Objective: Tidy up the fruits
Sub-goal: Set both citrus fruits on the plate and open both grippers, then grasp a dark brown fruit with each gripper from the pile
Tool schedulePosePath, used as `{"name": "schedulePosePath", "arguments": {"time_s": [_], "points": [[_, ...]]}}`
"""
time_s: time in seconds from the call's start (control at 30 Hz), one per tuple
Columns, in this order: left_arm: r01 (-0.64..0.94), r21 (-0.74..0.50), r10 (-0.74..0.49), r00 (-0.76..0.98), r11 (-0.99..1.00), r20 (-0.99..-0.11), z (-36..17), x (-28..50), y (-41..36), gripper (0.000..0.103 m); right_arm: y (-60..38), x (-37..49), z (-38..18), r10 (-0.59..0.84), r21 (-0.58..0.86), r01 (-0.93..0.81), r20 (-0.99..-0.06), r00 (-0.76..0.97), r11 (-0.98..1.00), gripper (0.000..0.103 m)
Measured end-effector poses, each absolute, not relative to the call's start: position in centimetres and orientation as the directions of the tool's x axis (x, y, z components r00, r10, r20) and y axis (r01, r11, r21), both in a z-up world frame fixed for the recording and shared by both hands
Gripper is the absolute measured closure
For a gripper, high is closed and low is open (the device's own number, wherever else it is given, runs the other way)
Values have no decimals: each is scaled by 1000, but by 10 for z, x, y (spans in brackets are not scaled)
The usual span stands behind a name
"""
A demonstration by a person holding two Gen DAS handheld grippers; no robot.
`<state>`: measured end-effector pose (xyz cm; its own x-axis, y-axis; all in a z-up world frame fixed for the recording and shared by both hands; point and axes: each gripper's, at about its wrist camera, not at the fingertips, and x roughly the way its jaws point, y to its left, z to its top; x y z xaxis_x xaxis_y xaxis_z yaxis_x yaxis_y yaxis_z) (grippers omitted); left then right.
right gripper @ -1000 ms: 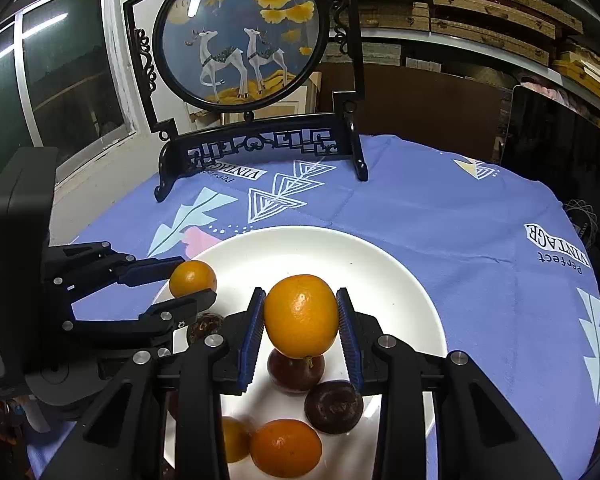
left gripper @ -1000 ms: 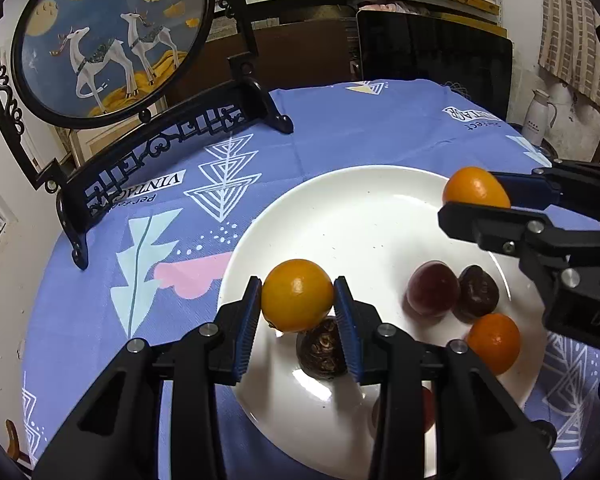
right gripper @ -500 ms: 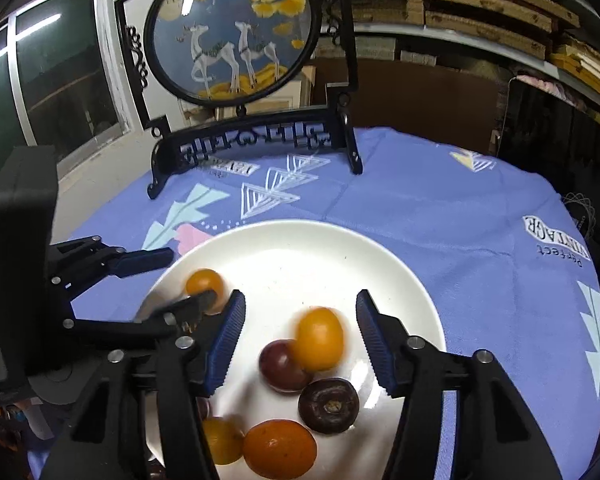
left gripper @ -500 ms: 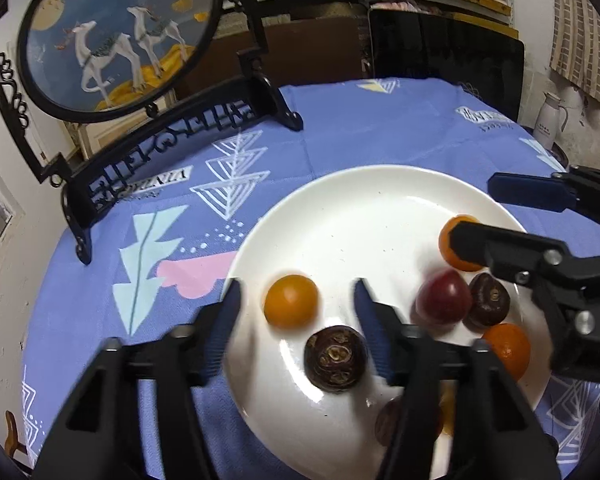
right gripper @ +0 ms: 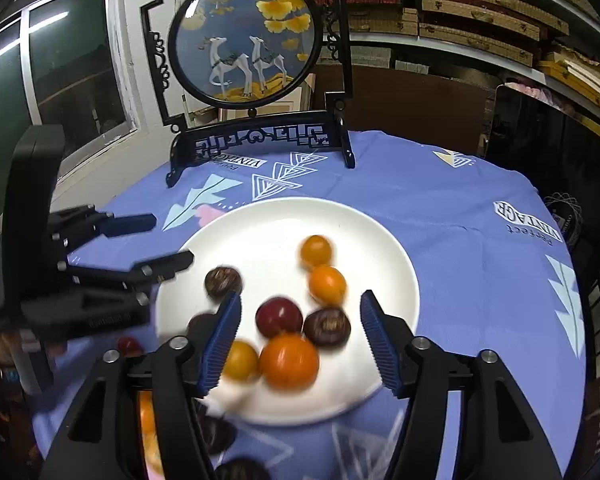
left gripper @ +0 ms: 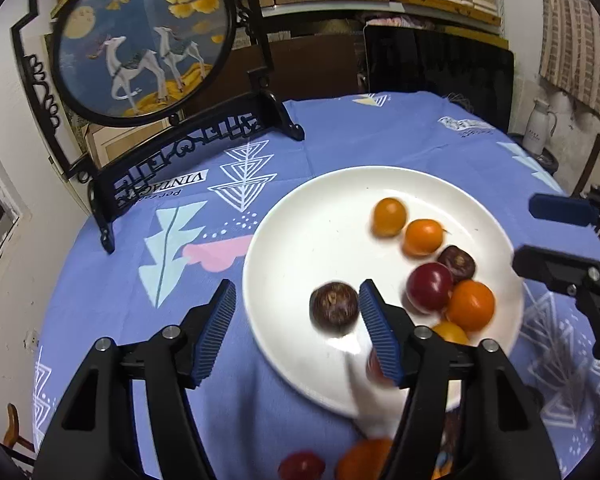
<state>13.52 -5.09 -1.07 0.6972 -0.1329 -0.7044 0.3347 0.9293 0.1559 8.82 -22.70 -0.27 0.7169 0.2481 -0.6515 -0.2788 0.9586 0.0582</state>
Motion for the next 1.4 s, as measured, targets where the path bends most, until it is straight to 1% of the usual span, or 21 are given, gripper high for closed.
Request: {"name": "schedulePosePath", "arguments": {"time_s": [0.07, 0.17, 0.23, 0.3, 0.43, 0.63, 0.77, 0.8, 0.83, 0.87, 0.9, 1.07, 1.1, 1.13, 1.17, 1.23, 1.4], "points": [[334, 155, -140, 709, 930, -691, -7, 118, -40, 31, -227, 68, -5, 255, 50, -295, -655, 712, 954, 36], [343, 165, -142, 713, 925, -687, -8, 95, -24, 30, -225, 38, -13, 250, 14, -325, -668, 701, 946, 35], [352, 154, -152, 703, 923, -695, -12, 80, -11, 29, -224, 19, -21, 246, -9, -344, -684, 687, 939, 33], [357, 143, -159, 693, 923, -704, -17, 67, 1, 28, -223, 3, -29, 247, -20, -363, -697, 673, 932, 32], [385, 143, -172, 675, 912, -718, -28, 42, 19, 21, -222, -20, -53, 222, -61, -385, -731, 646, 921, 32], [465, 191, -176, 635, 865, -753, -51, 13, 19, 21, -218, -16, -69, 212, -59, -392, -762, 613, 918, 32], [497, 188, -184, 606, 847, -774, -66, 8, 14, 21, -204, -5, -75, 225, -57, -421, -777, 588, 905, 33], [500, 189, -181, 601, 845, -779, -69, 8, 12, 21, -201, -3, -77, 224, -57, -424, -781, 583, 904, 34], [501, 187, -179, 595, 845, -784, -72, 10, 10, 21, -199, 1, -80, 224, -53, -426, -787, 574, 903, 39], [500, 185, -178, 591, 846, -787, -74, 12, 9, 21, -197, 3, -81, 227, -48, -428, -791, 568, 903, 46], [497, 182, -175, 588, 848, -790, -76, 15, 8, 21, -196, 5, -84, 223, -47, -427, -798, 560, 903, 60], [486, 150, -180, 567, 861, -804, -82, 29, 4, 21, -203, 1, -81, 230, -27, -407, -791, 567, 913, 60], [485, 149, -178, 564, 862, -806, -82, 31, 3, 22, -205, 0, -80, 231, -22, -403, -789, 569, 915, 60], [488, 147, -177, 557, 861, -811, -85, 33, 2, 35, -208, -2, -79, 228, -22, -394, -786, 575, 919, 60], [486, 143, -174, 548, 862, -819, -87, 35, 2, 52, -211, -3, -78, 224, -21, -385, -783, 580, 922, 60], [485, 84, -209, 518, 870, -830, -86, 37, 5, 62, -214, -4, -77, 230, -9, -379, -781, 581, 925, 60], [485, 116, -196, 545, 867, -815, -82, 29, 3, 62, -218, -9, -76, 238, 1, -375, -776, 585, 927, 60]]}}
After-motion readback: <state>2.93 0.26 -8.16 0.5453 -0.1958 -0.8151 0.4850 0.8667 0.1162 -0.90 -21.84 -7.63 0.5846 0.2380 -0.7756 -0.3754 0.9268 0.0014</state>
